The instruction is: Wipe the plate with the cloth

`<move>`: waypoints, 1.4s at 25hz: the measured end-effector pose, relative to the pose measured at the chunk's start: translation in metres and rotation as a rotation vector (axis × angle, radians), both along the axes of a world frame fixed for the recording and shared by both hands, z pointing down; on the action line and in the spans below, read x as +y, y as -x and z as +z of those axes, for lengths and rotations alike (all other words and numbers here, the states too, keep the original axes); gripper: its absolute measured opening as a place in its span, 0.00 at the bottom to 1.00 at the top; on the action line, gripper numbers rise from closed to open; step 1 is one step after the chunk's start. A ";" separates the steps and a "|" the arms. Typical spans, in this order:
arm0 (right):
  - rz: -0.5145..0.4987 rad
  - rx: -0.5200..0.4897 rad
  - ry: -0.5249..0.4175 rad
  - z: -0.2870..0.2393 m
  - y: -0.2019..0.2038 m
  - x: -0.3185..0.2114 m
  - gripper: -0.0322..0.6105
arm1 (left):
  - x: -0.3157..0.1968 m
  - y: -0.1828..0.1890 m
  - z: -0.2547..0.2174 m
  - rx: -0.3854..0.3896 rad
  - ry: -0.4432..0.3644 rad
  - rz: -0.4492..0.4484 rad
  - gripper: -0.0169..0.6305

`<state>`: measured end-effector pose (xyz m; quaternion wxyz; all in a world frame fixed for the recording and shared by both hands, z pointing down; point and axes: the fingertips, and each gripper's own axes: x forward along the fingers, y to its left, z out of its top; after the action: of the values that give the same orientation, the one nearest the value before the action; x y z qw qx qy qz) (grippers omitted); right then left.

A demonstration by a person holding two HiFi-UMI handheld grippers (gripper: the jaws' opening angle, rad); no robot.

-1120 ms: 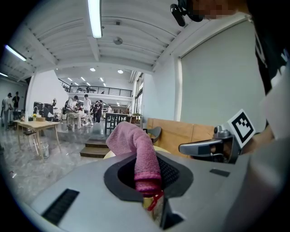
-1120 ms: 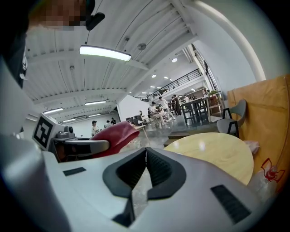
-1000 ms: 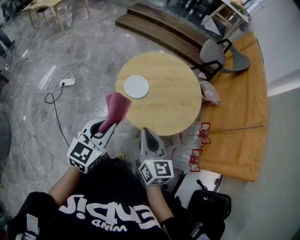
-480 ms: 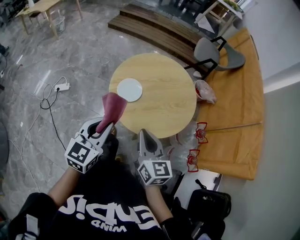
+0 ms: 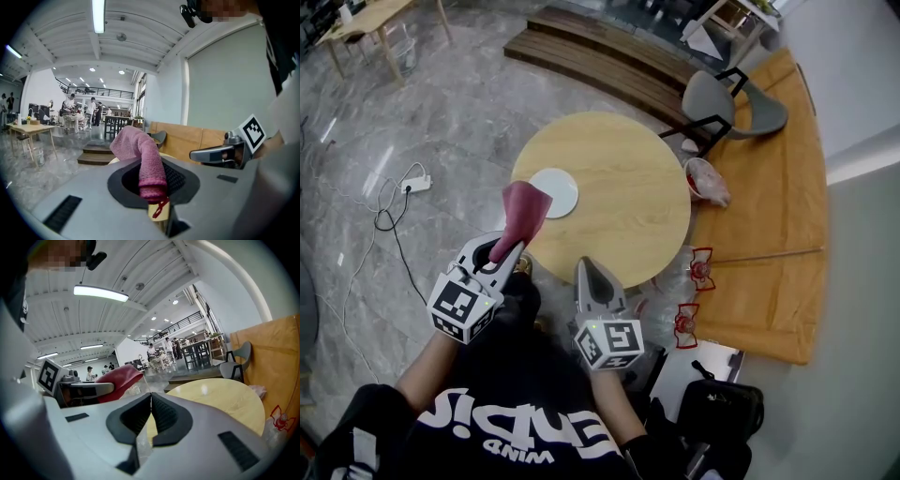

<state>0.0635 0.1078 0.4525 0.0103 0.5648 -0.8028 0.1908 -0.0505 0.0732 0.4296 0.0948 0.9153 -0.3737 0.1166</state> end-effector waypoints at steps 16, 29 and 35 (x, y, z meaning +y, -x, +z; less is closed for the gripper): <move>-0.028 0.026 0.103 0.034 0.012 -0.078 0.09 | -0.088 0.001 0.037 -0.033 0.093 0.044 0.10; 0.016 0.058 0.196 0.058 0.018 -0.153 0.09 | -0.172 0.000 0.061 -0.043 0.162 0.142 0.10; 0.063 0.071 0.224 0.065 0.014 -0.181 0.09 | -0.198 -0.003 0.075 -0.067 0.190 0.209 0.10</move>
<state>0.0493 -0.0734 0.5171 0.0957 0.5913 -0.7575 0.2597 -0.0474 -0.1252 0.5046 0.1557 0.9318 -0.2664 0.1911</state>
